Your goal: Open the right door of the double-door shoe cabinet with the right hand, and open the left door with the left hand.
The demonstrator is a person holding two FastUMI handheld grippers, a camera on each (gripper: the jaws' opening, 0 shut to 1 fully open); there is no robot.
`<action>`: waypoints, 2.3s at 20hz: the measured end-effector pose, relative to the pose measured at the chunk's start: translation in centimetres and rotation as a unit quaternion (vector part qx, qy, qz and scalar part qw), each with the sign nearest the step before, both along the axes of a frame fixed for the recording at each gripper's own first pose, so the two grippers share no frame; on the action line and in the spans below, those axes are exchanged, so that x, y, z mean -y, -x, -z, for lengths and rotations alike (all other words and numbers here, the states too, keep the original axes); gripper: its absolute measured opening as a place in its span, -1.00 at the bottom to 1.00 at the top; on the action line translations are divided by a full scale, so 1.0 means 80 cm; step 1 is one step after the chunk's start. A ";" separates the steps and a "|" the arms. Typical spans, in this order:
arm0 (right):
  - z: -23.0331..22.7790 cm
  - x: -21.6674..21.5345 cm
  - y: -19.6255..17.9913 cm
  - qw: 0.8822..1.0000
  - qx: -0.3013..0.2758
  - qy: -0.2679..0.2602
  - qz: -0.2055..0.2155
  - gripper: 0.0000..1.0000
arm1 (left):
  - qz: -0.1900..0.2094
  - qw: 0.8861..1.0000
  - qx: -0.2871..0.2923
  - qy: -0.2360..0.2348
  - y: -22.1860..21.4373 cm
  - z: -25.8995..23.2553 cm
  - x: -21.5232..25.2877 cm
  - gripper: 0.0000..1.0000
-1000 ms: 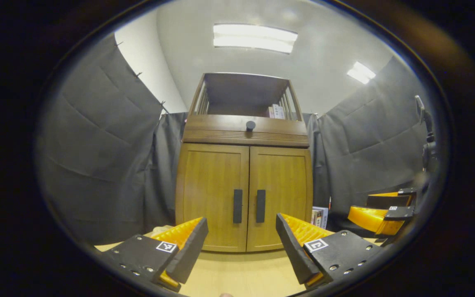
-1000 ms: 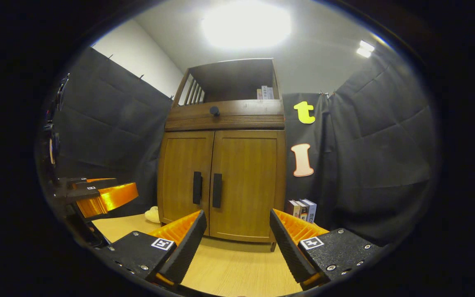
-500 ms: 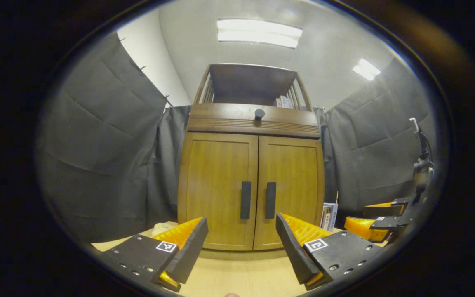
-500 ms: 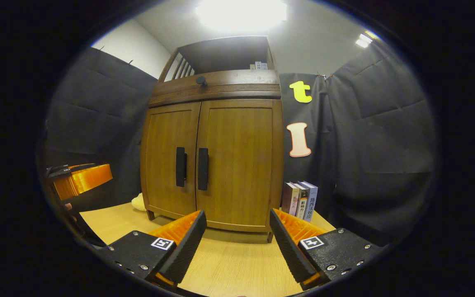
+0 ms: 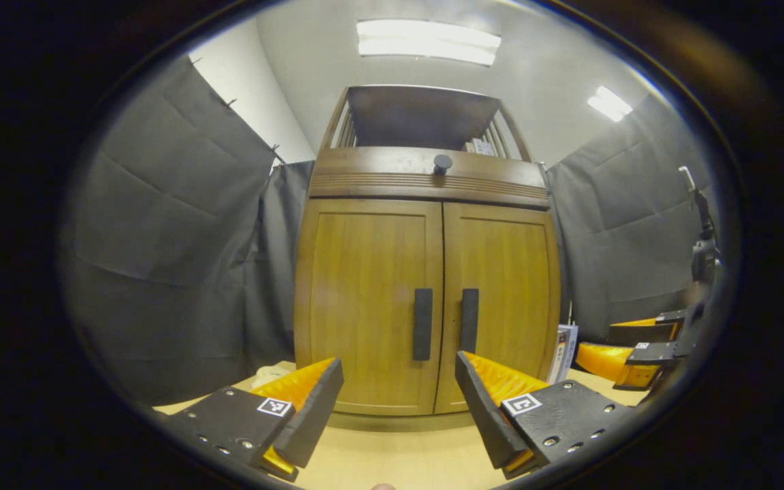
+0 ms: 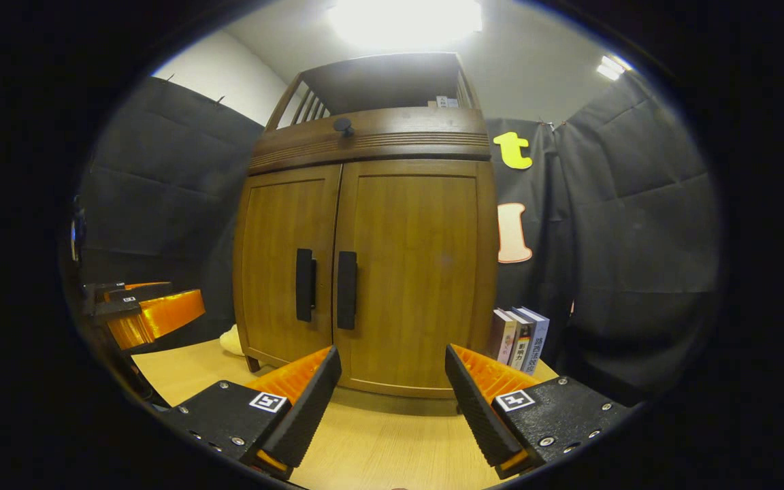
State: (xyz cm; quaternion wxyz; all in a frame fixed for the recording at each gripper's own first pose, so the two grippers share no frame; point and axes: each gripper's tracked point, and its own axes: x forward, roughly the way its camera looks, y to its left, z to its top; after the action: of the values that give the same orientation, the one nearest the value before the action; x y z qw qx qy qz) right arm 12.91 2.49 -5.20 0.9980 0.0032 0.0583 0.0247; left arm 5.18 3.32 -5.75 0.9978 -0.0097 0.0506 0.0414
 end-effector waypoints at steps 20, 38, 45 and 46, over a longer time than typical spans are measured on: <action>-0.008 -0.085 -0.184 0.998 0.043 -0.005 -0.035 0.91 | -0.029 0.999 -0.031 -0.013 0.005 0.014 -0.016 1.00; 0.026 -0.102 -0.267 0.993 -0.012 -0.106 -0.057 -0.22 | -0.086 0.995 -0.046 -0.029 0.001 0.023 -0.028 1.00; 0.028 -0.104 -0.256 0.993 -0.011 -0.087 -0.079 -0.60 | -0.068 0.997 -0.047 0.001 -0.003 0.033 -0.022 1.00; 0.026 -0.104 -0.250 0.992 -0.010 -0.090 -0.084 -0.63 | -0.065 0.997 -0.048 0.003 -0.005 0.033 -0.022 1.00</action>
State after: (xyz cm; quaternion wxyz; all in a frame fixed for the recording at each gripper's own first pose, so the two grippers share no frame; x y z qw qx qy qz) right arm 32.92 10.82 -7.24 0.9874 0.0882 0.0659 0.1140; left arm 5.55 5.09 -8.40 0.9894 -0.0136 0.0976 0.1063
